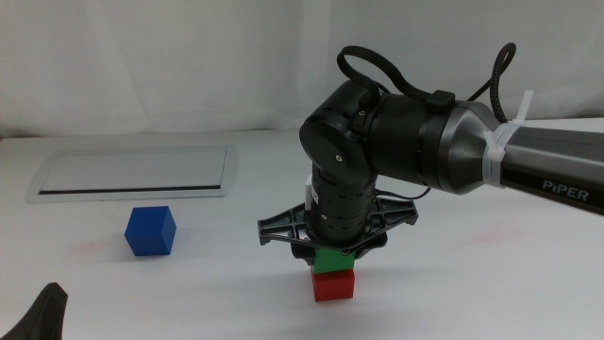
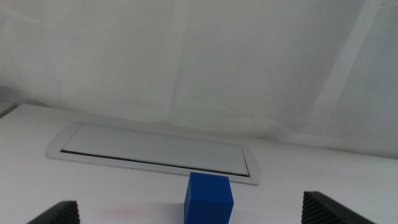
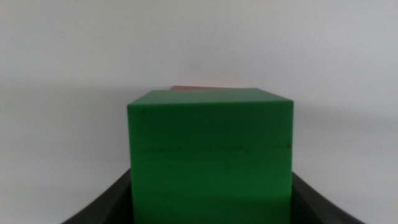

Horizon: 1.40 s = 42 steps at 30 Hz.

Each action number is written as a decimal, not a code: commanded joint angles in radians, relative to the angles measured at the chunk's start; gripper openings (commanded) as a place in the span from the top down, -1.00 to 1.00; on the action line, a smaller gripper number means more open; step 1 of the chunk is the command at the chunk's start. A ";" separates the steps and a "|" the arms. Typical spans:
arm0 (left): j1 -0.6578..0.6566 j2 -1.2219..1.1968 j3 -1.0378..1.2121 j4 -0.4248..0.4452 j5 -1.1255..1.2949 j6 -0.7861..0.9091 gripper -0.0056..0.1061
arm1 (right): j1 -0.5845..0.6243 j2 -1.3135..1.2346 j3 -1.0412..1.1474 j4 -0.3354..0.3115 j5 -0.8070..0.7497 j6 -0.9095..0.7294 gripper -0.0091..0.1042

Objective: Stack red cubes first, then green, then blue cubes in a specific spot.

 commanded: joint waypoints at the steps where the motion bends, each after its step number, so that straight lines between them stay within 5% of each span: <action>1: 0.001 -0.005 0.037 -0.001 -0.012 -0.002 -0.69 | 0.003 -0.001 -0.008 -0.019 0.005 0.021 0.88; 20: 0.001 -0.005 0.037 -0.001 -0.014 -0.002 -0.69 | 0.003 -0.001 0.070 -0.010 -0.092 0.046 0.88; 25: 0.001 -0.005 0.037 -0.001 -0.014 -0.002 -0.70 | 0.003 -0.001 0.070 0.012 -0.100 0.022 0.33; 27: 0.001 -0.005 0.037 -0.001 -0.010 -0.002 -0.70 | 0.003 -0.001 0.070 0.012 -0.114 0.020 -0.30; 30: 0.001 -0.005 0.037 -0.001 -0.008 -0.002 -0.70 | 0.003 -0.001 0.070 0.010 -0.127 0.012 -0.77; 42: 0.001 -0.005 0.037 -0.001 -0.015 -0.002 -0.70 | 0.003 -0.046 0.058 -0.044 -0.097 -0.035 -0.84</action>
